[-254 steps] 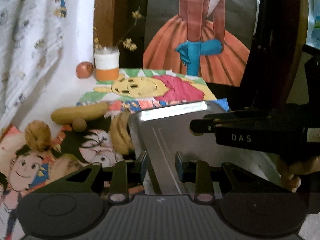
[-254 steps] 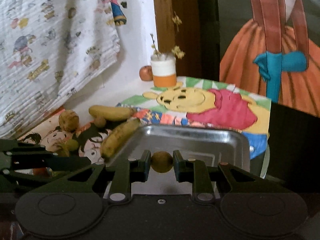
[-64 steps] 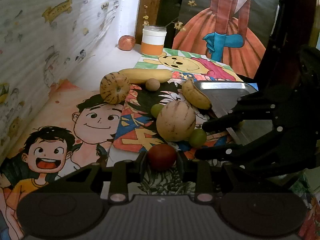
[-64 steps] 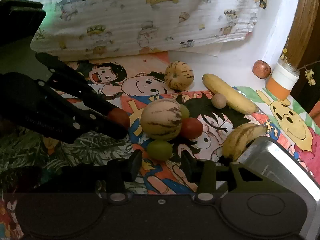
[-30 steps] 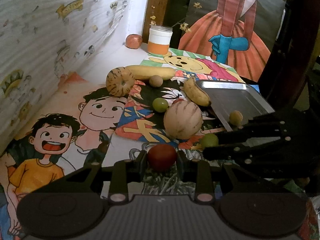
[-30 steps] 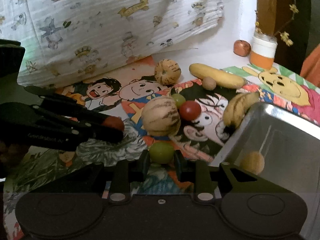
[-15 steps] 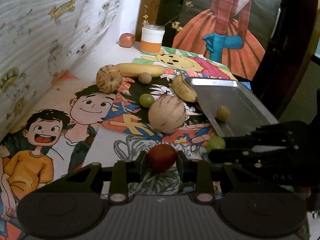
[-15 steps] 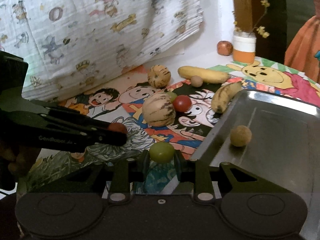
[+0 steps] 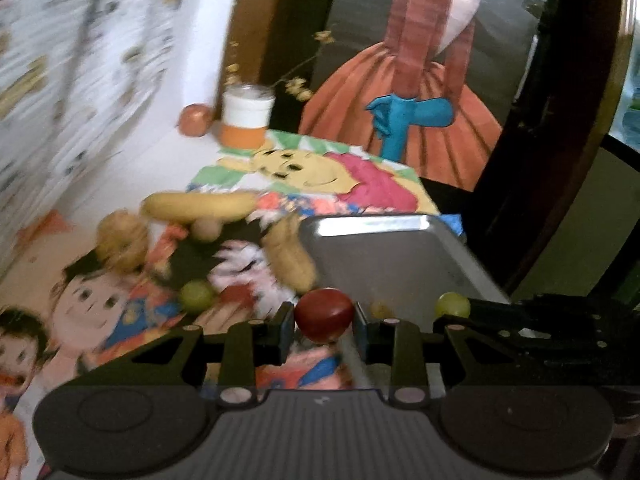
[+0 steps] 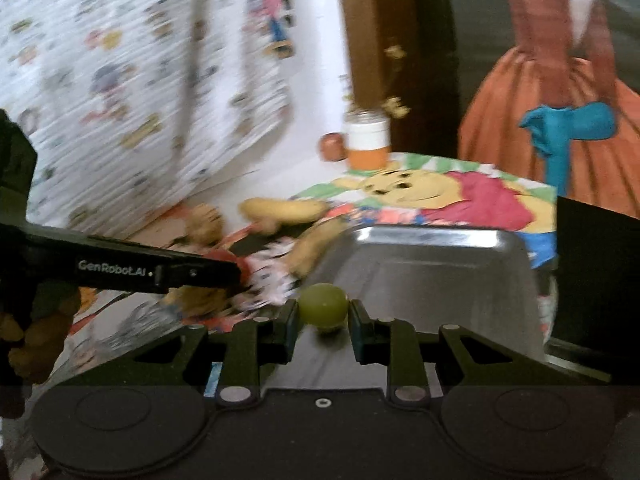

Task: Organize fruits
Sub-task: 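Carry the green grape over the tray with the right tool while the left tool carries the tomato, then open the right tool to drop the grape into the tray while the left tool drops the tomato, then lift both tools up and away from the tray, then move the left tool to the striped melon while the right tool approaches the yellow banana, then close the left tool on the striped melon while the right tool grasps the banana's end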

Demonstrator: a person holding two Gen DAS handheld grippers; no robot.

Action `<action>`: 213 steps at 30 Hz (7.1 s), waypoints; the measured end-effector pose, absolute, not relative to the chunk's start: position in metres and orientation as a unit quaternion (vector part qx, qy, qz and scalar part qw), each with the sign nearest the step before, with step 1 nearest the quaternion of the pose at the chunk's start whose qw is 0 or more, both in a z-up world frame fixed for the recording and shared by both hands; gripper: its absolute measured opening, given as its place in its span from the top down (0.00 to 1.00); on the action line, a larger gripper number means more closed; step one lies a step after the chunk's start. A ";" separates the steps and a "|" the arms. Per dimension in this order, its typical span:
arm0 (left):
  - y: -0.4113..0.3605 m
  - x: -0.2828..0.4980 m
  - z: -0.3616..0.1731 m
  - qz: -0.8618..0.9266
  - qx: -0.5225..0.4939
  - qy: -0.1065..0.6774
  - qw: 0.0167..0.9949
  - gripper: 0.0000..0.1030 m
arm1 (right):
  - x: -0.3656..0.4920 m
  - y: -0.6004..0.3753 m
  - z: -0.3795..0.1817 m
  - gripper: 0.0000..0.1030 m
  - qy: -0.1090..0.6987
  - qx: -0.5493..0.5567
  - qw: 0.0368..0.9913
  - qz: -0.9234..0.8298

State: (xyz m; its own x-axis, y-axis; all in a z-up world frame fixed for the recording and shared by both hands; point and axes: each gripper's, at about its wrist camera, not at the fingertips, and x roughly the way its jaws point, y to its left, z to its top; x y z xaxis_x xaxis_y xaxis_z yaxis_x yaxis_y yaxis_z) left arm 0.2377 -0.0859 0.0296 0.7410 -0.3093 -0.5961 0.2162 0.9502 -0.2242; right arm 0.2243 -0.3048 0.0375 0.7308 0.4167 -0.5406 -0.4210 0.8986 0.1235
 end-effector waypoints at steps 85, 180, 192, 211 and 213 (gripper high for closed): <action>-0.076 0.221 0.093 -0.133 -0.082 0.293 0.943 0.05 | 0.173 -0.310 0.100 0.03 0.283 -0.005 0.951 0.126; 0.042 0.318 -0.003 -0.042 -0.101 0.343 0.933 0.21 | 0.469 -0.118 0.030 0.16 0.447 -0.120 0.795 0.392; 0.044 0.324 -0.009 -0.045 -0.105 0.350 0.930 0.43 | 0.466 -0.110 0.020 0.25 0.427 -0.176 0.794 0.395; 0.047 0.322 -0.009 -0.044 -0.116 0.350 0.928 0.44 | 0.466 -0.096 0.002 0.61 0.411 -0.209 0.792 0.400; 0.047 0.323 -0.009 -0.042 -0.118 0.350 0.928 0.44 | 0.465 -0.097 0.002 0.61 0.413 -0.200 0.797 0.392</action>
